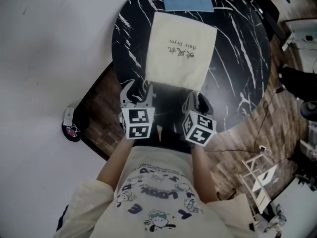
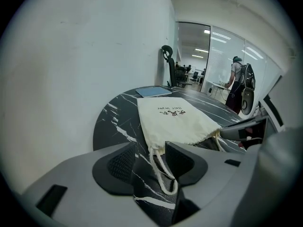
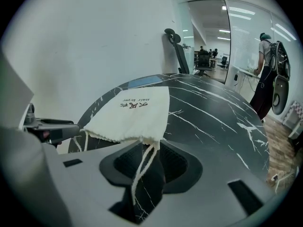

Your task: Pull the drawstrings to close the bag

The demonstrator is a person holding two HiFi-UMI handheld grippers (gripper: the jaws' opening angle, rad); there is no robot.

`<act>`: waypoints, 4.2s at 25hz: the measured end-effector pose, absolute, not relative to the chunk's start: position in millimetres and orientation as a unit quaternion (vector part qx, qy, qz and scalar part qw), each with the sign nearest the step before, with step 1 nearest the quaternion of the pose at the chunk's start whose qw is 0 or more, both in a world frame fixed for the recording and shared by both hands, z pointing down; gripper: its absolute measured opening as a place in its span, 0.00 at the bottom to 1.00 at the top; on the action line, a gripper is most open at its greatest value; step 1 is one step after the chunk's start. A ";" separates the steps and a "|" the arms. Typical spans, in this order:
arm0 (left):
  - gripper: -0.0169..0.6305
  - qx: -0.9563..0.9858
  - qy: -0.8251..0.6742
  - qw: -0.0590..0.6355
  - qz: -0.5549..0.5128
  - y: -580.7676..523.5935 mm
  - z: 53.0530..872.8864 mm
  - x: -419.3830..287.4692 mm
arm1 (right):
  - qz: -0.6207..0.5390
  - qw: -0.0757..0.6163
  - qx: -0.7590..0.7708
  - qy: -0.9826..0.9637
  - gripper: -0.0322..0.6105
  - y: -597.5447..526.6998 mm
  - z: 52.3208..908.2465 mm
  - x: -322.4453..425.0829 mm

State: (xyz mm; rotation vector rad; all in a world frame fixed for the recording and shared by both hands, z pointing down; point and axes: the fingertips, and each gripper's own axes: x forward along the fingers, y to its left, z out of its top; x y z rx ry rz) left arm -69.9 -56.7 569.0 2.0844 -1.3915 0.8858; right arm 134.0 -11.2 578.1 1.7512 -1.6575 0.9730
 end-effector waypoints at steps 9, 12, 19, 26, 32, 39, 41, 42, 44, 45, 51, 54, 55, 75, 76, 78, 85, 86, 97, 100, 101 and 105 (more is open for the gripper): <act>0.37 0.759 -0.490 0.256 0.344 -53.2 585.7 -67.1 | 0.380 0.281 0.639 -0.606 0.30 -12.1 596.2 131.3; 0.38 0.760 -0.484 0.251 0.353 -54.3 591.0 -65.6 | 0.384 0.288 0.637 -0.603 0.30 -13.6 603.6 131.0; 0.39 0.760 -0.471 0.265 0.363 -50.6 601.0 -58.9 | 0.391 0.304 0.635 -0.593 0.25 -10.9 614.0 137.2; 0.39 0.734 -0.485 0.273 0.389 -53.3 615.7 -61.7 | 0.372 0.328 0.635 -0.592 0.20 -11.5 615.1 135.9; 0.11 0.723 -0.468 0.290 0.416 -48.6 623.4 -58.1 | 0.365 0.352 0.625 -0.594 0.13 -9.1 615.3 135.8; 0.09 0.727 -0.447 0.302 0.425 -46.2 621.3 -54.5 | 0.338 0.378 0.618 -0.600 0.09 -9.2 610.9 139.4; 0.09 0.725 -0.444 0.328 0.412 -44.5 619.4 -57.9 | 0.333 0.378 0.619 -0.602 0.09 -8.7 607.9 142.6; 0.09 0.723 -0.445 0.335 0.408 -44.3 618.7 -61.6 | 0.333 0.379 0.620 -0.602 0.09 -8.1 606.5 144.8; 0.09 0.717 -0.450 0.338 0.411 -45.3 617.6 -70.4 | 0.332 0.384 0.619 -0.599 0.09 -6.6 604.3 150.0; 0.09 0.715 -0.453 0.336 0.413 -46.1 616.9 -74.6 | 0.332 0.388 0.618 -0.598 0.09 -6.2 603.3 152.4; 0.09 0.697 -0.478 0.347 0.407 -50.1 612.2 -95.3 | 0.318 0.412 0.611 -0.597 0.09 -2.4 599.9 165.4; 0.09 0.682 -0.490 0.389 0.379 -47.4 613.3 -100.1 | 0.322 0.409 0.618 -0.589 0.09 0.4 598.3 175.7; 0.09 0.675 -0.495 0.402 0.370 -45.7 613.8 -102.5 | 0.323 0.408 0.621 -0.587 0.09 1.2 597.2 179.5; 0.09 0.636 -0.558 0.416 0.333 -53.3 598.3 -141.5 | 0.354 0.322 0.705 -0.523 0.09 1.6 580.3 247.2; 0.09 0.634 -0.561 0.415 0.333 -53.9 598.1 -144.8 | 0.360 0.316 0.711 -0.515 0.09 3.8 580.1 251.2; 0.09 0.629 -0.568 0.417 0.328 -55.1 597.8 -154.2 | 0.362 0.318 0.719 -0.500 0.07 9.2 579.9 260.5; 0.09 0.688 -0.505 0.397 0.338 -56.7 590.1 -133.5 | 0.360 0.326 0.690 -0.537 0.07 10.7 589.2 250.3; 0.09 0.689 -0.504 0.393 0.343 -54.9 591.9 -132.0 | 0.361 0.330 0.685 -0.540 0.08 12.2 591.9 246.3; 0.32 0.693 -0.486 0.391 0.361 -23.3 597.6 -145.9 | 0.374 0.327 0.653 -0.571 0.40 31.5 588.8 224.6; 0.33 0.705 -0.478 0.366 0.376 -18.0 591.5 -148.4 | 0.324 0.344 0.620 -0.627 0.40 20.9 573.2 210.3; 0.33 0.712 -0.473 0.351 0.382 -18.3 588.7 -146.2 | 0.306 0.351 0.597 -0.653 0.40 16.1 568.3 199.3; 0.33 0.751 -0.426 0.268 0.427 -27.3 580.0 -121.5 | 0.261 0.385 0.501 -0.730 0.40 0.3 564.4 151.1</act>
